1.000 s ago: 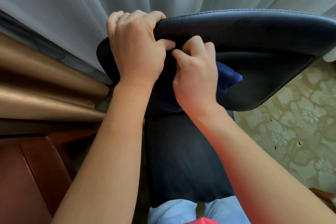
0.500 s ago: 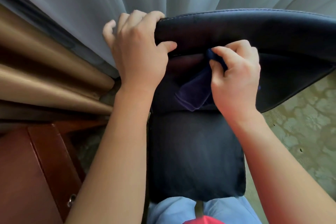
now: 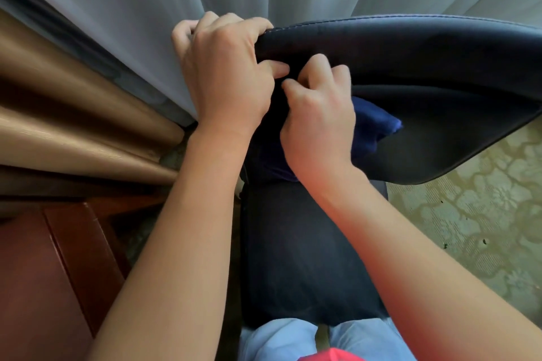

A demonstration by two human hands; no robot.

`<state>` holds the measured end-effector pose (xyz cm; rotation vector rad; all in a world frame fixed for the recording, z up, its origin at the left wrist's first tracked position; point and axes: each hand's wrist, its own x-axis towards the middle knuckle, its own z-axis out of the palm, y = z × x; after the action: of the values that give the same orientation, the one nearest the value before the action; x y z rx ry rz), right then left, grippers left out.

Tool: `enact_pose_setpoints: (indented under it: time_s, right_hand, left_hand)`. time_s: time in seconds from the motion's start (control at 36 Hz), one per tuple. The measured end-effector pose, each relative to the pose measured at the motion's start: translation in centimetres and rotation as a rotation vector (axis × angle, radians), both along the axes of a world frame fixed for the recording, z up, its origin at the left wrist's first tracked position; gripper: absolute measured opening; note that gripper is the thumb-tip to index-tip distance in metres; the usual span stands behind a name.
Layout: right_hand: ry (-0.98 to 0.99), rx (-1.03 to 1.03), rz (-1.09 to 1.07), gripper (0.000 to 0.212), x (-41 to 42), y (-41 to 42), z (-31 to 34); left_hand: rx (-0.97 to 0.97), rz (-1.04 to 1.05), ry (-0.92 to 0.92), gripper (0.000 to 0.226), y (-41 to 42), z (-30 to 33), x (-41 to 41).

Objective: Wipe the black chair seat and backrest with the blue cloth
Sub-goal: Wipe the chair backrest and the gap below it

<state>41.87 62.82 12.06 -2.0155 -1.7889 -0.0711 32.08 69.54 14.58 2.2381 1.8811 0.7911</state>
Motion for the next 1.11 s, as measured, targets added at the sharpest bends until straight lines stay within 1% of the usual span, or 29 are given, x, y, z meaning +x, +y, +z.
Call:
enact_pose_setpoints:
  time_s: [0.11, 0.22, 0.36, 0.44, 0.53, 0.61, 0.83, 1.0, 1.11]
  right_hand:
    - [0.039, 0.005, 0.044, 0.016, -0.1, 0.0, -0.3]
    - [0.211, 0.081, 0.105, 0.02, 1.1, -1.3, 0.1]
    - [0.319, 0.176, -0.016, 0.019, 4.0, -2.7, 1.0]
    - [0.296, 0.145, -0.072, 0.019, 5.1, -3.0, 0.6]
    - [0.227, 0.083, -0.069, 0.02, 4.5, -3.0, 0.0]
    - [0.166, 0.069, -0.076, 0.018, 3.6, -2.3, 0.0]
    - [-0.002, -0.006, -0.083, 0.016, 1.6, -0.8, 0.3]
    - [0.0, 0.003, -0.039, 0.017, 0.3, -0.2, 0.2]
    - [0.024, 0.023, 0.054, 0.02, -2.3, -0.1, -0.3]
  left_hand:
    - [-0.004, -0.001, -0.009, 0.028, -0.3, 0.1, 0.0]
    - [-0.036, -0.005, -0.029, 0.034, -1.2, 0.1, -0.2]
    - [-0.084, -0.009, -0.072, 0.047, -1.8, 0.4, -1.9]
    - [-0.112, 0.012, -0.091, 0.051, -1.9, 0.5, -3.0]
    - [-0.081, 0.038, -0.11, 0.048, -1.9, 0.2, -3.2]
    - [-0.059, 0.06, -0.144, 0.042, -1.6, -0.1, -2.9]
    - [-0.066, 0.015, -0.242, 0.036, -0.4, -0.7, -3.0]
    - [-0.075, -0.034, -0.273, 0.032, 0.3, -0.8, -3.4]
    - [-0.083, -0.069, -0.278, 0.029, 0.4, -0.7, -3.2]
